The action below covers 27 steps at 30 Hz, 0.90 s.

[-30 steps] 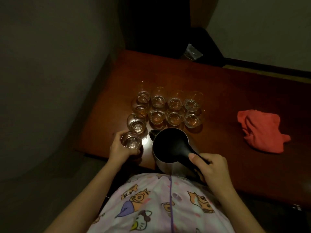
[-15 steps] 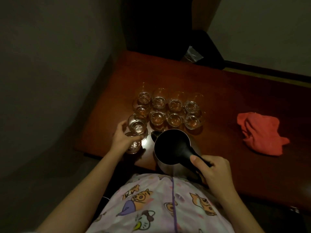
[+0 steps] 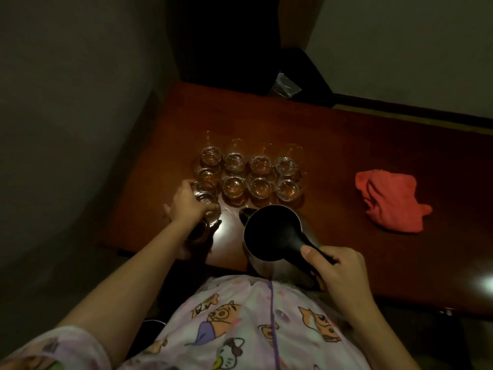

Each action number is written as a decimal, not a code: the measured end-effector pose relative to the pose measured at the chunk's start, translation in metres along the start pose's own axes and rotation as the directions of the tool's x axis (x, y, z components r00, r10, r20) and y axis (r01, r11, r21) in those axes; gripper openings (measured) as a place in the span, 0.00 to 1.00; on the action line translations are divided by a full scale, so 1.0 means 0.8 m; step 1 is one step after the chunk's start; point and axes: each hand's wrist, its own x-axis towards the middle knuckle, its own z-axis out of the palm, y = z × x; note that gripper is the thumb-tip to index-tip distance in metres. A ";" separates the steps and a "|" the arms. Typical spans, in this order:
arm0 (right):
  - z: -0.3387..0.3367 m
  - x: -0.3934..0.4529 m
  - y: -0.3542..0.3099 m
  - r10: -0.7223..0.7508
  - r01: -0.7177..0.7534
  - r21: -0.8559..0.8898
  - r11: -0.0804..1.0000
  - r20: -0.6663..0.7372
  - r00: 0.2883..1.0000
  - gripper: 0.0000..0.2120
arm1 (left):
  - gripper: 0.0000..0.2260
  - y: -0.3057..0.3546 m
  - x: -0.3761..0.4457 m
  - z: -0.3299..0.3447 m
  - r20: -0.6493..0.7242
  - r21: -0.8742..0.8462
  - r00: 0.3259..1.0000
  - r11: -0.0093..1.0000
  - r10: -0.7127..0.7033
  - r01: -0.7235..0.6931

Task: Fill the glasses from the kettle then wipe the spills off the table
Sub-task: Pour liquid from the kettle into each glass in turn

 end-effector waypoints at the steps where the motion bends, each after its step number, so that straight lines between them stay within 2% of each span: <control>1: -0.001 -0.001 0.001 0.002 -0.002 -0.003 1.000 -0.006 1.000 0.28 | 0.38 0.000 0.002 0.000 -0.001 -0.021 1.000 1.000 0.007 -0.008; 4: -0.003 -0.001 0.003 0.000 0.000 -0.022 1.000 0.000 1.000 0.31 | 0.38 -0.001 0.004 -0.003 0.028 -0.110 0.999 0.993 0.035 -0.032; 10: -0.008 -0.002 0.008 -0.003 0.002 -0.053 0.999 -0.019 1.000 0.29 | 0.36 0.008 -0.015 -0.005 0.058 -0.088 0.982 0.981 0.177 -0.172; 19: -0.016 0.005 0.009 -0.003 0.002 -0.054 0.999 -0.009 1.000 0.33 | 0.37 0.017 -0.049 0.017 0.122 -0.120 0.933 0.938 0.338 -0.324; 27: -0.023 0.010 0.012 0.011 -0.010 -0.070 0.997 0.004 1.000 0.31 | 0.36 0.020 -0.066 0.038 0.133 -0.189 0.918 0.919 0.373 -0.346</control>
